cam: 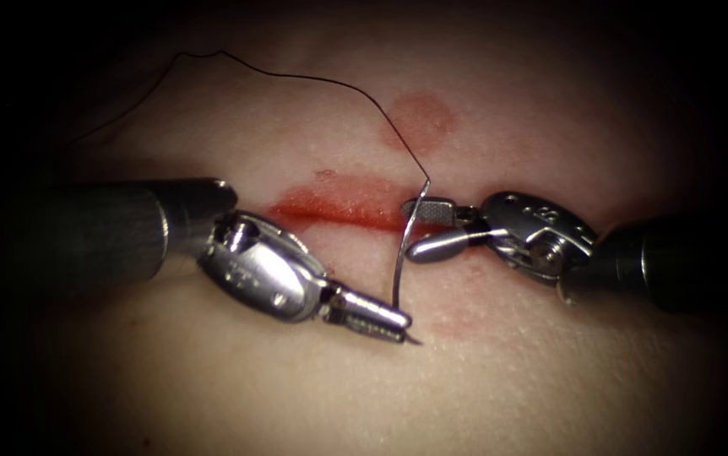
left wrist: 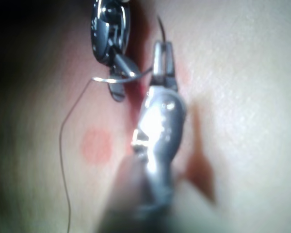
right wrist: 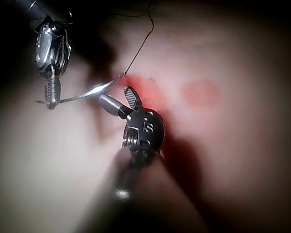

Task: Wound Closure
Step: Hand the needle over to the right gripper.

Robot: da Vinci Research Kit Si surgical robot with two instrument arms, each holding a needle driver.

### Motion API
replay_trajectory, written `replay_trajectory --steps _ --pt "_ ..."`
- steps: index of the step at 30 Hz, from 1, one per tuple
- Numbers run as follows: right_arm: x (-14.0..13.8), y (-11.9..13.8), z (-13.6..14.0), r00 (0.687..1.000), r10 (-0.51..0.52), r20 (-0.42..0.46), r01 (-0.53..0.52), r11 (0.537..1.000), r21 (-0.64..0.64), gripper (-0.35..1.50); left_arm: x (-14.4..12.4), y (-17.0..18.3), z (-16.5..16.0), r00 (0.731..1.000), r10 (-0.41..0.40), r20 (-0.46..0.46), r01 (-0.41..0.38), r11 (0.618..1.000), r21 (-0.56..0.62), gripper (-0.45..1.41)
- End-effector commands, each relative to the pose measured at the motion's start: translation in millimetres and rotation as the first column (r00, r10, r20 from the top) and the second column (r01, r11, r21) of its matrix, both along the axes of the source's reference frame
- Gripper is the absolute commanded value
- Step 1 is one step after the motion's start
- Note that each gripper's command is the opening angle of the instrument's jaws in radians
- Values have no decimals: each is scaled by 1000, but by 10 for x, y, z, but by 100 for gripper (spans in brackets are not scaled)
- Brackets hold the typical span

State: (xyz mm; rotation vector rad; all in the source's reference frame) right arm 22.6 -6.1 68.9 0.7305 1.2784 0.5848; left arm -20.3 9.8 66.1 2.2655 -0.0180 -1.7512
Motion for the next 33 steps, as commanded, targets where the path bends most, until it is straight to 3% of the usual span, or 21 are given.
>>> replay_trajectory --steps 1,20,33 --pt "6 -5 3 1000 -2 -3 2 1000 4 90 -6 -1 6 1000 1 1 -1 1000 1 -35" --pt "17 -4 3 999 23 -48 -20 998 54 88 -9 -5 2 1000 9 12 -9 1000 -6 -35" --pt "4 -5 -4 999 7 -44 -4 998 58 88 -7 -4 2 1000 13 16 -13 1000 -6 -35"
